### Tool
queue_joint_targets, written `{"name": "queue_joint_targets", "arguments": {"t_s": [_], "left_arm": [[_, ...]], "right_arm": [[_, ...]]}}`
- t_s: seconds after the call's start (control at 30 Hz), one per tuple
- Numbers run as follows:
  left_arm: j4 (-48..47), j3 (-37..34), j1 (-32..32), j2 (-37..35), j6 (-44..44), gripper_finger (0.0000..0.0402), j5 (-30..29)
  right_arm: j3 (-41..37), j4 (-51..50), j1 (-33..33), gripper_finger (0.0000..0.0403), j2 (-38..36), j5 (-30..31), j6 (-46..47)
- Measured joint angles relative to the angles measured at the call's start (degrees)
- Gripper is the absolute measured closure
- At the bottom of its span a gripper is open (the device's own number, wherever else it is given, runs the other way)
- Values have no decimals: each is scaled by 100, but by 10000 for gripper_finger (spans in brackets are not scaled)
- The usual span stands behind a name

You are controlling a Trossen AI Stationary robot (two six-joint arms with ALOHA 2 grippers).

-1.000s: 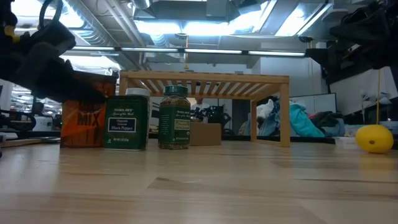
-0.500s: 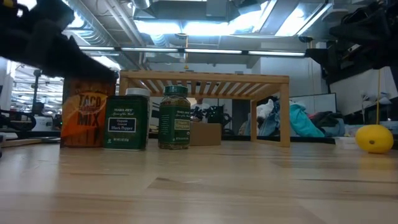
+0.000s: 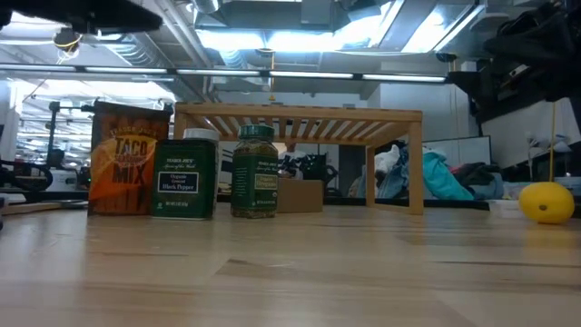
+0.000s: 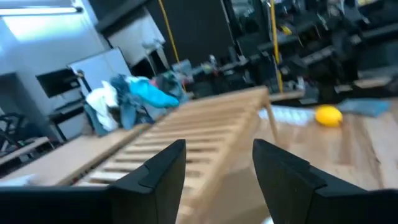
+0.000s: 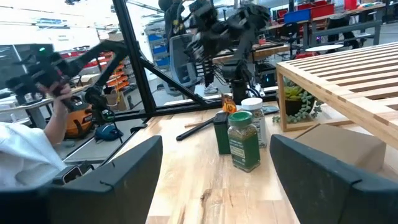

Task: Shelf spices
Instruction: Put the green seasoning bottle on the shelf

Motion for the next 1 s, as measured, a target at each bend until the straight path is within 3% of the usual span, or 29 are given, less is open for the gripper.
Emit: {"name": "queue_joint_targets", "arguments": {"t_s": [0.17,0.27,0.53,0.83,1.0], "left_arm": [[-97,-43,-5,-1230,860,221,12],[-758,-98,-11,-1924,939,221,327],[-3866,-126,-11,-3538,-808,221,2379],[-4069,-146,-4,-3491,-1646,221,3370],[-3877,-146,130,-3490,-1502,221,3400]], "right_arm": [[0,1,0,100,0,-87,0],[0,2,0,100,0,-87,0],[0,4,0,100,0,-86,-2],[0,17,0,100,5,-78,-3],[0,17,-1,100,7,-73,-4]]}}
